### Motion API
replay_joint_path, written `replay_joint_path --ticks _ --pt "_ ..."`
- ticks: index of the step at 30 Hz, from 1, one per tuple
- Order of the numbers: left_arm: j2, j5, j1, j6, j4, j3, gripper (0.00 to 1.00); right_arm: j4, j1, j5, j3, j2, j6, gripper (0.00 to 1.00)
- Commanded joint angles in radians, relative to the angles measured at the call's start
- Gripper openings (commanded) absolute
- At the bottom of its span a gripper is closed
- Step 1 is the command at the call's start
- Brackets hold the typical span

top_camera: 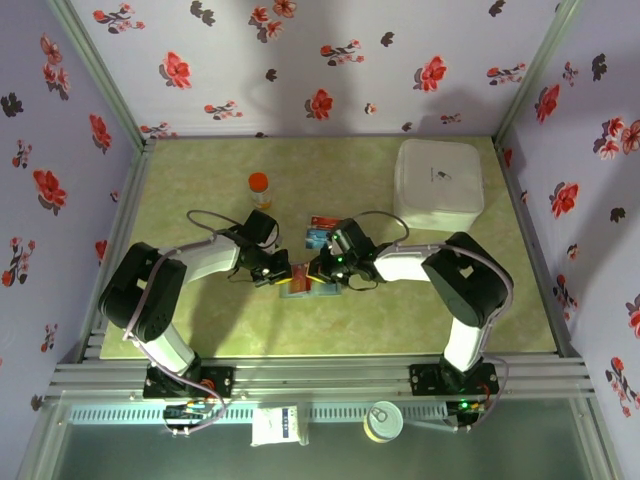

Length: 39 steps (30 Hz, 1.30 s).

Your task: Take the credit cards out of the card holder

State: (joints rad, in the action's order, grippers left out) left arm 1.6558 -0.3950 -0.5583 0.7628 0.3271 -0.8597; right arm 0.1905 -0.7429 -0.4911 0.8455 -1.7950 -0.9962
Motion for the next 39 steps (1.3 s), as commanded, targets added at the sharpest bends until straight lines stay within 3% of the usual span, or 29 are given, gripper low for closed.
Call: replay_joint_path --ticks 1,15,28,34,39 --pt "-0.005 0.014 -0.006 -0.009 0.046 0.008 0.00 0.014 0.010 0.001 -0.025 0.036 -0.006 0.07" --pt "0.005 0.010 -0.005 -0.015 0.058 -0.010 0.00 -0.196 0.036 0.074 -0.027 0.144 0.098 0.05" --pt "-0.011 -0.017 -0.005 0.002 0.034 -0.017 0.00 -0.462 0.039 0.134 0.104 0.233 0.278 0.00" --pt "-0.048 0.001 -0.005 -0.002 0.044 -0.030 0.00 -0.614 0.045 0.157 0.196 0.250 0.444 0.00" --pt "-0.074 0.027 0.000 -0.010 0.066 -0.034 0.03 -0.780 0.045 0.210 0.301 0.237 0.698 0.00"
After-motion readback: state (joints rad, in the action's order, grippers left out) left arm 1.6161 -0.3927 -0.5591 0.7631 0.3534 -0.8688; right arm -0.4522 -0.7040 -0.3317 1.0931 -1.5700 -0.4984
